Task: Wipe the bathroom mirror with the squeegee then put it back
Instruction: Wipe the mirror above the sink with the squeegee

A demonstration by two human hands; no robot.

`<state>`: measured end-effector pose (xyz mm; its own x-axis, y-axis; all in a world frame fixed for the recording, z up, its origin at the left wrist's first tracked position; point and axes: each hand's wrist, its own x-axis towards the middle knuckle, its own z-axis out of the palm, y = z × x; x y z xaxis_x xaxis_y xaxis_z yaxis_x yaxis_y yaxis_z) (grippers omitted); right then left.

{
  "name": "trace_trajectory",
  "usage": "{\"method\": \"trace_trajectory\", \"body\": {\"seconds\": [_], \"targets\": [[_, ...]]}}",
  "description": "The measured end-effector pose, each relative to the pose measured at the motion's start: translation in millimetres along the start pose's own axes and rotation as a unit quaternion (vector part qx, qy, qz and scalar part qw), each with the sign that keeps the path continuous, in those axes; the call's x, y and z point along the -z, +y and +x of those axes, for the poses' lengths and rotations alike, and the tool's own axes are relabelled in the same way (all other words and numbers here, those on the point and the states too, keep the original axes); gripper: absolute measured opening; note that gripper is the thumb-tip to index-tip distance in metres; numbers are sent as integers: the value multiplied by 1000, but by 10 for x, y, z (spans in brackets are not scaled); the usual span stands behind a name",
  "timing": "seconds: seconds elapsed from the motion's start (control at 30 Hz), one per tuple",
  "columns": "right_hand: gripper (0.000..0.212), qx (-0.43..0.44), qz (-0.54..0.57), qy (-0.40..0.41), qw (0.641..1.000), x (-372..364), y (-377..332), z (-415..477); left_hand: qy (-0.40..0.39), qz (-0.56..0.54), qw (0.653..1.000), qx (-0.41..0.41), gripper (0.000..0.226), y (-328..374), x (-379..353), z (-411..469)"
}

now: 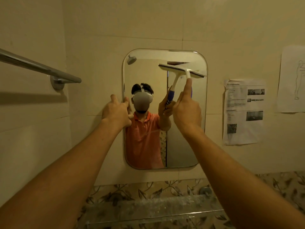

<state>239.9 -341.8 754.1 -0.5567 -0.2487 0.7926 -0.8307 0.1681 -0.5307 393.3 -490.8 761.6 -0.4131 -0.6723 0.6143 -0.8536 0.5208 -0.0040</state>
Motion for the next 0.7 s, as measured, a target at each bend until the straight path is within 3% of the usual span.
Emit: {"method": "trace_trajectory", "body": {"seconds": [0.13, 0.37, 0.53, 0.7], "targets": [[69, -18, 30, -19, 999, -170, 114, -575, -3, -15, 1000, 6, 79, -4, -6, -4], [77, -52, -25, -95, 994, -515, 406, -1577, -7, -28, 1000, 1, 82, -29, 12, -11], [77, -67, -42, -123, 989, -527, 457, -1830, -10, -28, 1000, -1, 83, -31, 32, -14], [61, -72, 54, -91, 992, -234, 413, -1583, -10, -18, 1000, -7, 89, -58, 17, -12]]}}
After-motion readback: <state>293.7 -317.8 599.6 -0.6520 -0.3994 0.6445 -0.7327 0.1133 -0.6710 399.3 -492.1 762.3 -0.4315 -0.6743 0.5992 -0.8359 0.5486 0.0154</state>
